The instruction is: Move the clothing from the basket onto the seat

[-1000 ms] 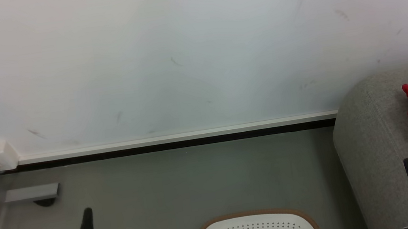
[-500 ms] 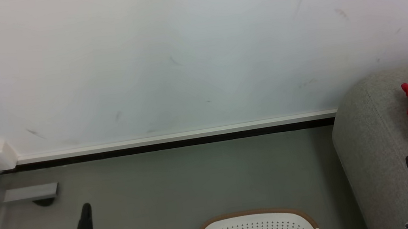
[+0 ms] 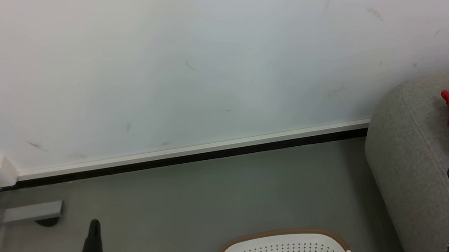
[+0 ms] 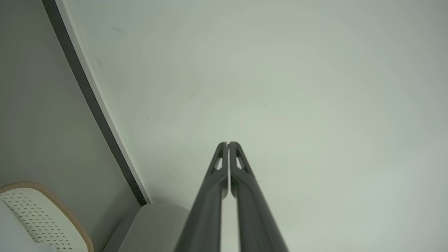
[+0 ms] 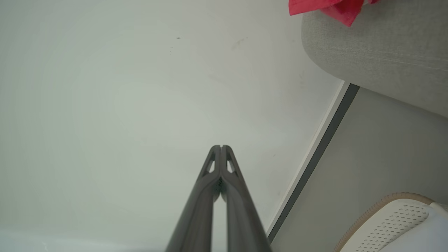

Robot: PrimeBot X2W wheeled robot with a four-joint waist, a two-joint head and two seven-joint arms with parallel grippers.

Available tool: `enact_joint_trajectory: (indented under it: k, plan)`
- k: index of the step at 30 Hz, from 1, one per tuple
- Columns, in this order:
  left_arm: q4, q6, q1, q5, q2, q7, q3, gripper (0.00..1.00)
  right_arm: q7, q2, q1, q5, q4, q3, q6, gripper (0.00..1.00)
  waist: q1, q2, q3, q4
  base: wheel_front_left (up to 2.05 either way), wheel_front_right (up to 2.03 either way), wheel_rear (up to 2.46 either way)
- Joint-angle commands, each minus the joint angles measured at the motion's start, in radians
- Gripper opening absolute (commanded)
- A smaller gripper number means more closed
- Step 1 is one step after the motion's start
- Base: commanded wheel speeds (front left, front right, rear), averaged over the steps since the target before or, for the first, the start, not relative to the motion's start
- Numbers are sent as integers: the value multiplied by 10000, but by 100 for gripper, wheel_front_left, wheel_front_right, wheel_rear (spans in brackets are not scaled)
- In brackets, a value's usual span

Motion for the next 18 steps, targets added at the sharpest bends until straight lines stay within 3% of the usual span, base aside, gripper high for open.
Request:
enact_joint_trajectory:
  k: [1,18]
  plan:
    - [-88,-4,-120,-186,84,64,47,0,69,-21,-116,208,-50,-79,-21,0,0,-1,3,-2,0,0,0]
    - [-179,24,-146,-1083,86,304,84,0,256,-9,-156,1005,-55,-171,-24,0,0,-1,37,-26,0,0,0]
